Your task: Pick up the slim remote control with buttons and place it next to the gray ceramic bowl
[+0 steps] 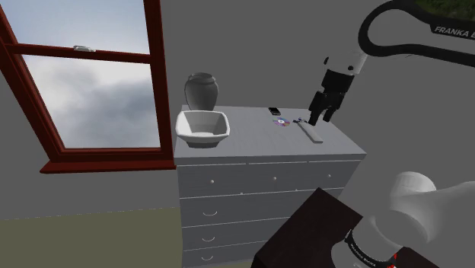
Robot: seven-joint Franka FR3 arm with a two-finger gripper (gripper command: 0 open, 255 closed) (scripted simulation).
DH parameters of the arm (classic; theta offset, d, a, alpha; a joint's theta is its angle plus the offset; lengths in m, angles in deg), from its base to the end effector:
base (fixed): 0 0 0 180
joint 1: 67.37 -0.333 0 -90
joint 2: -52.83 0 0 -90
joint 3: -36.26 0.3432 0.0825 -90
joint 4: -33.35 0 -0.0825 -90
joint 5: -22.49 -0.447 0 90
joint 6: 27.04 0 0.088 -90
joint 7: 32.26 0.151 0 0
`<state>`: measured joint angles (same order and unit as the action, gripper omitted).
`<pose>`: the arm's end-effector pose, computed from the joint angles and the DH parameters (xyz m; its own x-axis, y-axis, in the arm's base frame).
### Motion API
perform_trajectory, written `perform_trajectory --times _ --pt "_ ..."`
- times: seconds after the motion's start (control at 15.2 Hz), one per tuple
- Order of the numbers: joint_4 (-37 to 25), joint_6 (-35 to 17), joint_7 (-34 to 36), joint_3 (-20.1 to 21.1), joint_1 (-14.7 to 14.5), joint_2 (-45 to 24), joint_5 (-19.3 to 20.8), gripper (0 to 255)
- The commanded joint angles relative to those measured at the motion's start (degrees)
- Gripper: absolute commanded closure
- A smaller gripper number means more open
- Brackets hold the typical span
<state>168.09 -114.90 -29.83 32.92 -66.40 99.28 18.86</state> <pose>0.3389 -0.0198 0.5736 0.9953 -0.0964 -0.0126 -0.0972 -0.9897 -0.1049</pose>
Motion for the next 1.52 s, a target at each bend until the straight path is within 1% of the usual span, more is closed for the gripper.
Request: perform_trajectory --times 0.0,0.4,0.79,1.12,1.45 --pt "0.0 0.0 0.0 0.0 0.0 0.0 0.0 0" --pt "1.5 -7.7 -3.9 -4.7 2.6 -6.3 3.9 0" --pt "0.8 -15.4 -7.5 -9.6 4.9 -14.5 6.8 0" --pt "-1.5 -21.3 -10.6 -13.6 6.4 -22.4 7.9 0" --pt "-5.3 -26.6 -14.0 -17.6 7.5 -31.2 7.5 0"
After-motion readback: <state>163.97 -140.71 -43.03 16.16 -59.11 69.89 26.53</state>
